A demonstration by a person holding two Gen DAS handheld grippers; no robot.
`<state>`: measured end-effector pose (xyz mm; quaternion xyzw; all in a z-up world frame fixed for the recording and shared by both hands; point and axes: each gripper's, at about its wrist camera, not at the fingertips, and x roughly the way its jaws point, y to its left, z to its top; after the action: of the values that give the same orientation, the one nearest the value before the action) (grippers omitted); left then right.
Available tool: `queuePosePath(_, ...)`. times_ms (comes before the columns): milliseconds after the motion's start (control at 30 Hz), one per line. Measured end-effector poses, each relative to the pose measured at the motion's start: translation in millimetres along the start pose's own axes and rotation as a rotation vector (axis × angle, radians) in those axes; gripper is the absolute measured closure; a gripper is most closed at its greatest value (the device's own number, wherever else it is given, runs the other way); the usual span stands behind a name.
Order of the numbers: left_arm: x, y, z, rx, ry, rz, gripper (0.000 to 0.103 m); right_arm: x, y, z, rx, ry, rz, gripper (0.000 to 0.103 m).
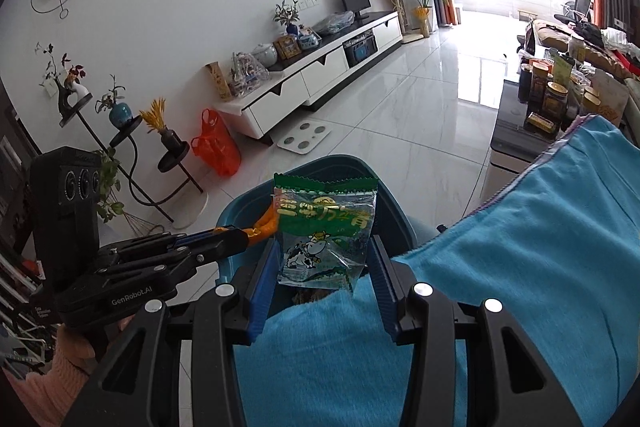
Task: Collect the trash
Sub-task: 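Open both tools over the teal bin to drop peel and bag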
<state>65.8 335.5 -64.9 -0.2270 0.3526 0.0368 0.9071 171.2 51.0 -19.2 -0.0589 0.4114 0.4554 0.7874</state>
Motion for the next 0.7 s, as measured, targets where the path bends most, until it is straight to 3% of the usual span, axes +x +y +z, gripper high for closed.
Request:
queuePosePath(367,34.6,9.2,4.7,-0.035,0.035,-0.012,0.088,29.0,5.3,8.9,0.023,0.042,-0.015,0.056)
queuePosePath(700,54.7,18.7,3.9,-0.077,0.050,-0.017,0.082,13.2,-8.4,3.1,0.071,0.012,-0.002,0.053)
